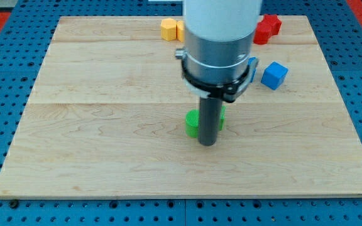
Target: Separate the green star from the green circle
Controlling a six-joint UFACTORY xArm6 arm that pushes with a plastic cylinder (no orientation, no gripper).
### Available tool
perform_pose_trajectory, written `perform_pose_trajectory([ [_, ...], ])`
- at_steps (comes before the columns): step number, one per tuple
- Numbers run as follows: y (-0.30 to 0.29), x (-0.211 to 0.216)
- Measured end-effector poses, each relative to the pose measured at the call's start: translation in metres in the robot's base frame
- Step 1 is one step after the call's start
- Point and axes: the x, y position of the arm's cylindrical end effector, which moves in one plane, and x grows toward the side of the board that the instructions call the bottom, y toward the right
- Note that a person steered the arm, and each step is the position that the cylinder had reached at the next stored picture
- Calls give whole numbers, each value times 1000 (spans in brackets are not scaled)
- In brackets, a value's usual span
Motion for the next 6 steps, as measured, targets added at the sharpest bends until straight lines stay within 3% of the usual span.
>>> perform_pose_trajectory([
  [1,5,-27],
  [2,25,49],
  [3,-58,53],
  [5,-35,-45],
  [6,7,-47],
])
